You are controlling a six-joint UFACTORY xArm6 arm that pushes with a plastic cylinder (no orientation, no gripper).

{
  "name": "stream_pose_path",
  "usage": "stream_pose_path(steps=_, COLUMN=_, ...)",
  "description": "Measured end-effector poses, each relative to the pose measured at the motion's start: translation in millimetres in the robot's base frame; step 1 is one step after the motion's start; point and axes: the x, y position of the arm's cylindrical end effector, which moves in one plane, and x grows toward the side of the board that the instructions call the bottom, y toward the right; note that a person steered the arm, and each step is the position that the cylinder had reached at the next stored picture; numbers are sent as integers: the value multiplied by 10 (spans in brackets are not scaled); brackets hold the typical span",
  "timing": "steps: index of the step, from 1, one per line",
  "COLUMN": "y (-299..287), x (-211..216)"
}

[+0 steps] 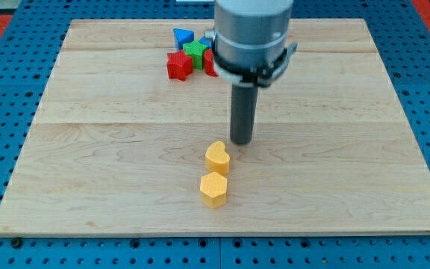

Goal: Move your arm towards top center

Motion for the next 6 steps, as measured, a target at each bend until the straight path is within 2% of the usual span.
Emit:
stream_pose_path(steps=1, y=755, x=-139)
stream_pose_path(steps=2, y=974, x=-857)
stream_pose_path(steps=3, y=898, x=-1738)
stream_pose_path(steps=4, y=649, x=-2380)
stream_pose_path(steps=6, y=-1442, x=-2636)
